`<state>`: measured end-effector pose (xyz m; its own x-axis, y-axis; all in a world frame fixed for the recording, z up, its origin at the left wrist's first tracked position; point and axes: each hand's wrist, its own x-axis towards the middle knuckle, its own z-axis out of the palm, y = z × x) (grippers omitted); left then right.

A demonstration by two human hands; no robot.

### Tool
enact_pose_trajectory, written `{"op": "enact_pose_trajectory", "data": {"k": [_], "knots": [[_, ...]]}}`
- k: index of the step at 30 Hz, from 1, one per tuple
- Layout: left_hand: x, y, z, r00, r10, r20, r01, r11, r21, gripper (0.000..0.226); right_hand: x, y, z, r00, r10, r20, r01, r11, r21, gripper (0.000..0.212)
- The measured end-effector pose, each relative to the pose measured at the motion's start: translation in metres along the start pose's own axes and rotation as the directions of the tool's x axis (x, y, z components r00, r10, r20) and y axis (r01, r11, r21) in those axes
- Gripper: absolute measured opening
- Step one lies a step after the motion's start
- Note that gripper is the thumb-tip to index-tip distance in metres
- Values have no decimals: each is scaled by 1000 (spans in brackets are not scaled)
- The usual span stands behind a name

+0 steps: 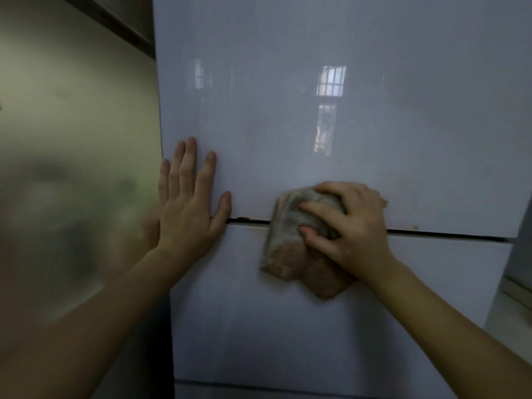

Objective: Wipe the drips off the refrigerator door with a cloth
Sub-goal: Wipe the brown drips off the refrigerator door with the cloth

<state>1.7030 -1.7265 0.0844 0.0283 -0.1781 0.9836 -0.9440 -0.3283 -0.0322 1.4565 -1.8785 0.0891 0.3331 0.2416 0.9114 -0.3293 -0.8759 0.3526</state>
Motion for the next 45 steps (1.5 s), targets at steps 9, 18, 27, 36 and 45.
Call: {"op": "enact_pose_trajectory", "data": {"k": [9, 18, 27, 36, 45], "knots": [[-1, 0, 4, 998, 3, -58, -4, 1000, -12, 64, -31, 32, -26, 1000, 8, -1, -8, 998, -67, 33], [-2, 1, 4, 999, -8, -46, 7, 1000, -28, 66, -76, 79, -71, 981, 193, -27, -194, 966, -168, 50], [-2, -1, 1, 999, 2, -37, -3, 1000, -10, 65, -25, -10, 1, 998, 40, 41, -39, 999, -22, 40], [-2, -4, -2, 1000, 17, -20, -17, 1000, -19, 65, -65, 18, -26, 994, 104, 41, -100, 992, -75, 40], [-3, -9, -7, 1000, 30, -2, -30, 999, -23, 64, -77, 35, -42, 986, 163, 31, -160, 983, -90, 41]]}}
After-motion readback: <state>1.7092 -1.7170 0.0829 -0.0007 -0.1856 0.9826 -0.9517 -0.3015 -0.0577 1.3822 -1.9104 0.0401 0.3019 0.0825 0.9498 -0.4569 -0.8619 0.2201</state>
